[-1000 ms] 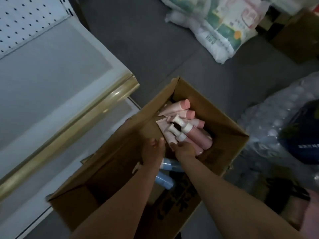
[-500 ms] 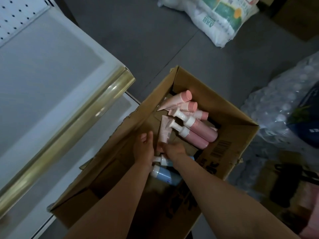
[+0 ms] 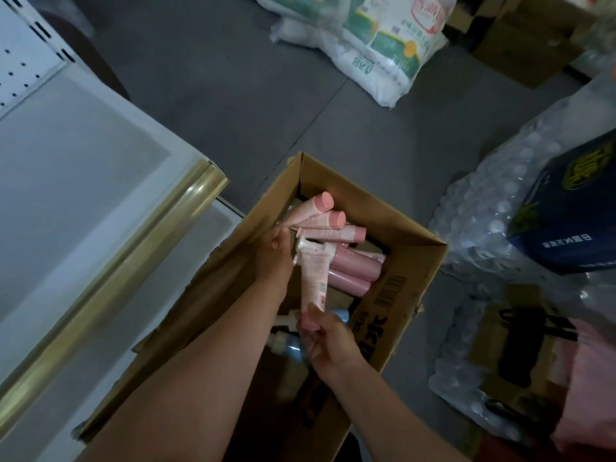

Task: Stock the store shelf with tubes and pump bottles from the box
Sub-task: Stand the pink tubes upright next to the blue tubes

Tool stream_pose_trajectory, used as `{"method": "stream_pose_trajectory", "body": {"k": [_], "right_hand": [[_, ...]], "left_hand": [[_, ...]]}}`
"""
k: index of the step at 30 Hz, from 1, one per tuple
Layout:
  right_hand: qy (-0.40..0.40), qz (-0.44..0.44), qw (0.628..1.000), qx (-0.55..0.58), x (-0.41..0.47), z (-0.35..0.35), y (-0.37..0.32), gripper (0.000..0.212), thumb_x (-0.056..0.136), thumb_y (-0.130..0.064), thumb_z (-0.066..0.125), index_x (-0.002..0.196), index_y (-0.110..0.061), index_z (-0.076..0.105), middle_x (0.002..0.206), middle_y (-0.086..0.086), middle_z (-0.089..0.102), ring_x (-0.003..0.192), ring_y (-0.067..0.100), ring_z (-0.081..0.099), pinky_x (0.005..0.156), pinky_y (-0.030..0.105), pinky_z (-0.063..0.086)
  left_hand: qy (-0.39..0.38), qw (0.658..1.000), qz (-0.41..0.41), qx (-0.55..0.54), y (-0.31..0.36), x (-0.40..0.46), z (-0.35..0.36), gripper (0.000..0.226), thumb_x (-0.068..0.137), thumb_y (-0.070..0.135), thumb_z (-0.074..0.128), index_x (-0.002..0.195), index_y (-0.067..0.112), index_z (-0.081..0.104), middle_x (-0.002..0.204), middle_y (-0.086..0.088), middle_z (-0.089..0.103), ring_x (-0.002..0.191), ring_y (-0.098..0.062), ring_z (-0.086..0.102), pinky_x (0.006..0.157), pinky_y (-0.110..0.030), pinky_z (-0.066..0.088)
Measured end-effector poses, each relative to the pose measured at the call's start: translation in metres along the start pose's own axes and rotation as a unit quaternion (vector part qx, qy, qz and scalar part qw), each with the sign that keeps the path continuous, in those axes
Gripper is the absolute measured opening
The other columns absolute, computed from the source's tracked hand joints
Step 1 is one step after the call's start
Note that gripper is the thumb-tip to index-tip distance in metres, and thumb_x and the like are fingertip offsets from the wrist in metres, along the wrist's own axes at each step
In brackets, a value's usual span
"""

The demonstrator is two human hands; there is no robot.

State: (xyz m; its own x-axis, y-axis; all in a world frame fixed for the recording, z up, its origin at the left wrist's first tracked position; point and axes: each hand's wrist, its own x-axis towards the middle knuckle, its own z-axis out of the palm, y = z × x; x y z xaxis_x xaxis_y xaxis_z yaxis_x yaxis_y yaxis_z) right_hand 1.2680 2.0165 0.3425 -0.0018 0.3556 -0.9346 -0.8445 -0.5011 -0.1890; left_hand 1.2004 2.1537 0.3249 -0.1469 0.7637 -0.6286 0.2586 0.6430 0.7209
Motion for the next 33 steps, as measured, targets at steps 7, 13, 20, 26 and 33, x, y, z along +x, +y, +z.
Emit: {"method": "stream_pose_trajectory", "body": {"k": [7, 13, 20, 26, 33], "right_hand": [[0.080, -0.099, 0.992, 0.011, 0.023, 0.003, -0.022, 0.035, 0.085, -0.002, 0.072, 0.118, -0.008, 0.062, 0.107, 0.014, 0.072, 0.097, 0.025, 0.069, 0.090, 0.036, 0.055], [0.079, -0.104, 0.991, 0.037, 0.037, -0.004, -0.025, 0.034, 0.087, -0.001, 0.069, 0.119, -0.005, 0.062, 0.095, 0.015, 0.068, 0.080, 0.021, 0.062, 0.080, 0.034, 0.050], [0.089, -0.076, 0.991, 0.063, 0.032, -0.013, -0.020, 0.036, 0.088, -0.005, 0.070, 0.123, -0.010, 0.064, 0.117, 0.015, 0.071, 0.108, 0.029, 0.067, 0.085, 0.033, 0.055], [0.088, -0.075, 0.991, 0.071, -0.006, -0.011, -0.023, 0.035, 0.086, -0.005, 0.071, 0.120, -0.008, 0.064, 0.096, 0.012, 0.072, 0.077, 0.021, 0.064, 0.064, 0.029, 0.054], [0.038, -0.098, 0.992, 0.066, -0.062, 0.004, -0.025, 0.030, 0.091, -0.006, 0.066, 0.121, -0.008, 0.062, 0.113, 0.016, 0.070, 0.092, 0.026, 0.069, 0.059, 0.029, 0.058]], "left_hand": [[-0.061, 0.996, -0.014, 0.064, 0.039, 0.059, 0.045, 0.036, 0.099, 0.056, 0.032, 0.113, 0.032, 0.056, 0.105, -0.004, 0.064, 0.096, -0.023, 0.065, 0.094, -0.049, 0.050], [-0.081, 0.988, -0.030, 0.129, 0.044, 0.068, 0.054, 0.039, 0.100, 0.058, 0.027, 0.103, 0.028, 0.052, 0.101, -0.011, 0.069, 0.078, -0.021, 0.067, 0.068, -0.032, 0.052], [-0.063, 0.977, -0.199, -0.045, 0.024, 0.056, 0.041, 0.022, 0.095, 0.039, 0.056, 0.108, 0.022, 0.061, 0.105, -0.010, 0.068, 0.083, -0.022, 0.066, 0.061, -0.035, 0.058], [-0.060, 0.981, -0.167, -0.073, -0.011, 0.012, 0.012, 0.045, 0.097, 0.027, 0.056, 0.140, 0.035, 0.045, 0.123, -0.013, 0.057, 0.096, -0.025, 0.062, 0.077, -0.043, 0.058], [-0.113, 0.955, -0.208, -0.182, -0.004, -0.057, -0.042, 0.038, 0.086, 0.020, 0.073, 0.119, 0.011, 0.058, 0.105, -0.010, 0.067, 0.092, -0.026, 0.067, 0.085, -0.043, 0.057]]}}
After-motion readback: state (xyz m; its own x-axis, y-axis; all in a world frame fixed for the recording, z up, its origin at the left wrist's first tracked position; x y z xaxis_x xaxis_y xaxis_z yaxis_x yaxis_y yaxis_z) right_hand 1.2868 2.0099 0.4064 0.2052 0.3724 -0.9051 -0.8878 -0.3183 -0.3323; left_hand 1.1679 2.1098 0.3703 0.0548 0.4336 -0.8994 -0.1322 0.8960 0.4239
